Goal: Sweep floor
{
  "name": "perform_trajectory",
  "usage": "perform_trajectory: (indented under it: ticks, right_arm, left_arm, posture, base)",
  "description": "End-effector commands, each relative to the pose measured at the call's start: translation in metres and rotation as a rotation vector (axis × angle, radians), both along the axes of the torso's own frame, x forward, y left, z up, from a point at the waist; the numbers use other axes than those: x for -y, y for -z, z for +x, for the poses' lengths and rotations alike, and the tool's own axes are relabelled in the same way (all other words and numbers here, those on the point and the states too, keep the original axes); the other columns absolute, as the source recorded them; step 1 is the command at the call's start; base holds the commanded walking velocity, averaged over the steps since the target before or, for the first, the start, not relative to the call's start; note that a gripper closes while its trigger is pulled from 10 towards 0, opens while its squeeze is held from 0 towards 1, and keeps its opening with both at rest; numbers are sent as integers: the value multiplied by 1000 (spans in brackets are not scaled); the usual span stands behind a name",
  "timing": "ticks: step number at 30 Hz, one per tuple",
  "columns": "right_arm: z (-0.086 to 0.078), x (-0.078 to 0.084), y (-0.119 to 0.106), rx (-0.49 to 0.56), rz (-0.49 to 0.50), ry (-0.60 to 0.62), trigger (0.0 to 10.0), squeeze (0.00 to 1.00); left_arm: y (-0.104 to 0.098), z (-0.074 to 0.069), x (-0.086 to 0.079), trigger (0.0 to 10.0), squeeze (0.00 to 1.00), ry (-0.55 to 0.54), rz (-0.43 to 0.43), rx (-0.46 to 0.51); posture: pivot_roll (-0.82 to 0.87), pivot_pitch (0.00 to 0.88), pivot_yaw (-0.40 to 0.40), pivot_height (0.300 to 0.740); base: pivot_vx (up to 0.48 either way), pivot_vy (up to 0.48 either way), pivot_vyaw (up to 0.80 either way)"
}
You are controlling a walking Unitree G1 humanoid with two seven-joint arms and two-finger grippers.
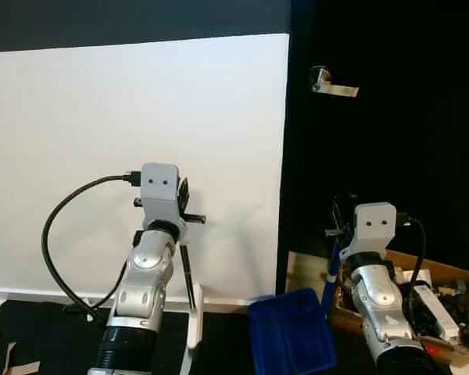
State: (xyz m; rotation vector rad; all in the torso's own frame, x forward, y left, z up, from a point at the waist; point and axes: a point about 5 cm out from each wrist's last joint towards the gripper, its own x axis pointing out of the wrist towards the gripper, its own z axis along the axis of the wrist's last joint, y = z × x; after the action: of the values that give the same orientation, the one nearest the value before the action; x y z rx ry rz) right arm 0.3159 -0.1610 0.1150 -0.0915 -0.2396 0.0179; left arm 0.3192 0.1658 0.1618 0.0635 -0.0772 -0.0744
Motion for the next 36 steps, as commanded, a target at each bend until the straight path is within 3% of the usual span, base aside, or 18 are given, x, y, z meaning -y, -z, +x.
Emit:
perform_trajectory:
  ticks: [1,5,8,14,36]
  right_arm:
    - [-1,2,-2,-1,3,8,10000,0]
    - [-3,6,2,-30,25,23,10000,0]
    - [-7,13,13,-119,33,49,10000,0]
    - [-8,20,5,-131,37,62,10000,0]
    - [-13,23,-1,-197,13,39,10000,0]
  left_arm:
    - [0,-4,-9,10000,0,-8,15,-11]
    - [5,-7,-10,10000,0,-1,-9,-40]
    - [14,-16,-2,10000,0,40,-46,-107]
    - [12,-24,1,10000,0,56,-98,-146]
    - [9,-32,-3,10000,0,54,-93,-173]
  posture:
    - [-3,45,72,740]
    - [-3,46,70,740]
    - [-4,48,70,740]
    - [-10,54,72,740]
    - [-13,49,67,740]
  base:
    - [0,0,0]
    - [0,0,0]
    - [0,0,0]
    - [0,0,0]
    - [0,0,0]
